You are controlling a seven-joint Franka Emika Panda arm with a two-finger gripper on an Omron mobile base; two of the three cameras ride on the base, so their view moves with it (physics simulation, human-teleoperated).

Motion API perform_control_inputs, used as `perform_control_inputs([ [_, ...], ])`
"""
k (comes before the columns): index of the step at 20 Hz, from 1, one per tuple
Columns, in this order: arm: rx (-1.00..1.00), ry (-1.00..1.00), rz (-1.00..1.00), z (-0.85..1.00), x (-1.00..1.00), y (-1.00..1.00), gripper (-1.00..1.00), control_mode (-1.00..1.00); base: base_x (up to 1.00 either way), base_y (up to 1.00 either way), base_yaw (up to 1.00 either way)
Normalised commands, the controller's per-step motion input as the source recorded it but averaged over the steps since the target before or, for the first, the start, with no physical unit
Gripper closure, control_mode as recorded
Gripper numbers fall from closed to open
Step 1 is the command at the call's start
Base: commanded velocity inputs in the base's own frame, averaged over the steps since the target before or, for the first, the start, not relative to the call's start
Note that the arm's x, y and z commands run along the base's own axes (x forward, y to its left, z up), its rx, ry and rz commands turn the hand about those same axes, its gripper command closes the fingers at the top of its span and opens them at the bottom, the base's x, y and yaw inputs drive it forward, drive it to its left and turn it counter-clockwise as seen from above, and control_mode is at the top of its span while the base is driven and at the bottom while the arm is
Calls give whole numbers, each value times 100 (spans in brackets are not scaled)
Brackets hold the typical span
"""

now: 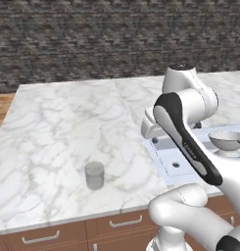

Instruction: Place the glass cup in the left basin and the colander in the right basin of the sink.

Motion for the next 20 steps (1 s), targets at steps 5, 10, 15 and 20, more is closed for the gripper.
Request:
perform_control_inputs([
  [5,0,0,0,-3,22,31,-100,-100,0,0,0],
  [10,2,0,0,-9,11,28,-100,-100,0,0,0],
  [15,4,0,0,-11,2,21,-100,-100,0,0,0],
  [20,2,0,0,-20,5,23,-100,-100,0,0,0],
])
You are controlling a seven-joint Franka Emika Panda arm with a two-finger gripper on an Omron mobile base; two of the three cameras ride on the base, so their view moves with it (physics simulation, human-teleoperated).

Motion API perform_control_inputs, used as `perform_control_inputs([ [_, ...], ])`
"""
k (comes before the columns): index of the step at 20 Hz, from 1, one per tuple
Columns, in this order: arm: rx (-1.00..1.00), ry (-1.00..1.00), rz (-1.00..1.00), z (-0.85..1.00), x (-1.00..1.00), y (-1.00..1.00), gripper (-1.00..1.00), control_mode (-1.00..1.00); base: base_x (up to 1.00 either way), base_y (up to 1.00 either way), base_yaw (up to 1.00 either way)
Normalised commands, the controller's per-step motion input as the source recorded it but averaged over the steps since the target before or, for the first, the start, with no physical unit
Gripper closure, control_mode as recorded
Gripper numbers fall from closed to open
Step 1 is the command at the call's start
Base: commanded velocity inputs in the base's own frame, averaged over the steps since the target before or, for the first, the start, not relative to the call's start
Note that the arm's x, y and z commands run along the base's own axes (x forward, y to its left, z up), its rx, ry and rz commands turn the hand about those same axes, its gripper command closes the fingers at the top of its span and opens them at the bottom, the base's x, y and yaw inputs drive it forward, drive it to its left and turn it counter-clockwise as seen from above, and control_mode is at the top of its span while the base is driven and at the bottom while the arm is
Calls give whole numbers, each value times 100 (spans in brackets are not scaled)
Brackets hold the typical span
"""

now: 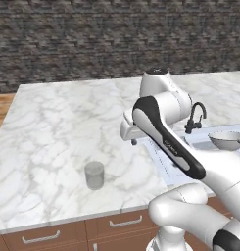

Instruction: Place the glass cup in the left basin and the colander in the right basin of the sink.

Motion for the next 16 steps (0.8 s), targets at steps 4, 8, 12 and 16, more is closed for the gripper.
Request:
perform_control_inputs([
  [4,0,-2,0,-26,7,23,-100,-100,0,0,0],
  [8,1,-5,0,-23,6,17,-100,-100,0,0,0],
  [12,1,-6,0,-19,7,16,-100,-100,0,0,0],
  [16,2,-5,0,-11,11,14,-100,-100,0,0,0],
])
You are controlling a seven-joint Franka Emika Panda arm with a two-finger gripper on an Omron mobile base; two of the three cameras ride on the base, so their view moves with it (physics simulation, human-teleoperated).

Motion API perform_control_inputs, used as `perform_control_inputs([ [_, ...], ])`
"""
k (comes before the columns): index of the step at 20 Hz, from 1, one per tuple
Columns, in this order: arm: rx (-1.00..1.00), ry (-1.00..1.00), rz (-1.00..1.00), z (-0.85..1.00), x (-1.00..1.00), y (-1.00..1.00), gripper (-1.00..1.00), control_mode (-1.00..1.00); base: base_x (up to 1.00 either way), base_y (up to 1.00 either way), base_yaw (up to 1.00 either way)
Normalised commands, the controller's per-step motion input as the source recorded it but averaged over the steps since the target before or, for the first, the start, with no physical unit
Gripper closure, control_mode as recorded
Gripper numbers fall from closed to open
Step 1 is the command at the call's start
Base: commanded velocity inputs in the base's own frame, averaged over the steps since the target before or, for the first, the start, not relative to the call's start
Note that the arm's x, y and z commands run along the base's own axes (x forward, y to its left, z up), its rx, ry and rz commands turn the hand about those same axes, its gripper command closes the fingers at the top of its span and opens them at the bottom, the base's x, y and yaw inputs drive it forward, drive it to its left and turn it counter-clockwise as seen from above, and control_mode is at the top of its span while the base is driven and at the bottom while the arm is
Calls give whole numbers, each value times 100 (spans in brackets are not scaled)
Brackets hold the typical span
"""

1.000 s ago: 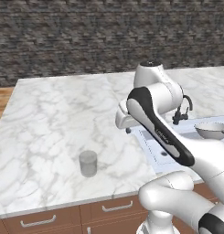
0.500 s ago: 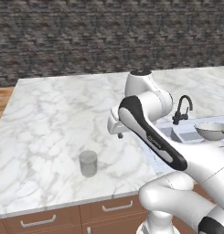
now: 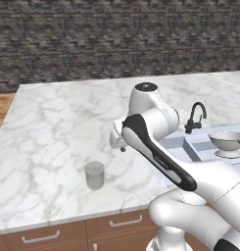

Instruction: Place the glass cup in the left basin and the colander in the right basin of the sink.

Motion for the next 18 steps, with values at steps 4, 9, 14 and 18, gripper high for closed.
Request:
perform_control_inputs([
  [4,1,-4,0,-10,16,18,-100,-100,0,0,0],
  [9,2,-3,0,-11,12,19,-100,-100,0,0,0],
  [14,1,0,0,-14,10,27,-100,-100,0,0,0],
  [18,2,0,0,-13,3,21,-100,-100,0,0,0],
])
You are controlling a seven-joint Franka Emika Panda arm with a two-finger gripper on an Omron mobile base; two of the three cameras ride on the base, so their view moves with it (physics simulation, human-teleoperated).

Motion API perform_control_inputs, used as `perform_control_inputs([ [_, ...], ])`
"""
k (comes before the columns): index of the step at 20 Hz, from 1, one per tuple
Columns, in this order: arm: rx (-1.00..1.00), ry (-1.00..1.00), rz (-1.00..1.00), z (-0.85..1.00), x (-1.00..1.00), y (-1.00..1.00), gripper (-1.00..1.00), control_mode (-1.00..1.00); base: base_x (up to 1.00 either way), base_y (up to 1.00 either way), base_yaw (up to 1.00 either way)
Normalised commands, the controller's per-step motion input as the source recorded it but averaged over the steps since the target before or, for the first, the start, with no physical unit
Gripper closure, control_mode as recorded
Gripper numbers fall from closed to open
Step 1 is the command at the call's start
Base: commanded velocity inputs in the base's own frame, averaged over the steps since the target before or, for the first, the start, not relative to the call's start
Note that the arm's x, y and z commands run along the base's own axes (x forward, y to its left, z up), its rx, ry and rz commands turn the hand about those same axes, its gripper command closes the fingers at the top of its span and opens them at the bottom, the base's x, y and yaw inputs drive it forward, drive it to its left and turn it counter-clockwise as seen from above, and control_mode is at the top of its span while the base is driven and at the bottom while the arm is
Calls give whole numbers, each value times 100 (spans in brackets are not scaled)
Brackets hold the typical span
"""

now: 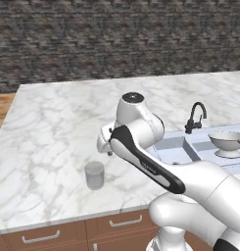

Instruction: Place the glass cup in the left basin and the colander in the right basin of the sink.

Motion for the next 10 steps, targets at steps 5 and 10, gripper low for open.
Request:
perform_control_inputs([
  [5,2,0,0,-13,3,16,-100,-100,0,0,0],
  [10,1,0,0,-20,9,9,-100,-100,0,0,0],
])
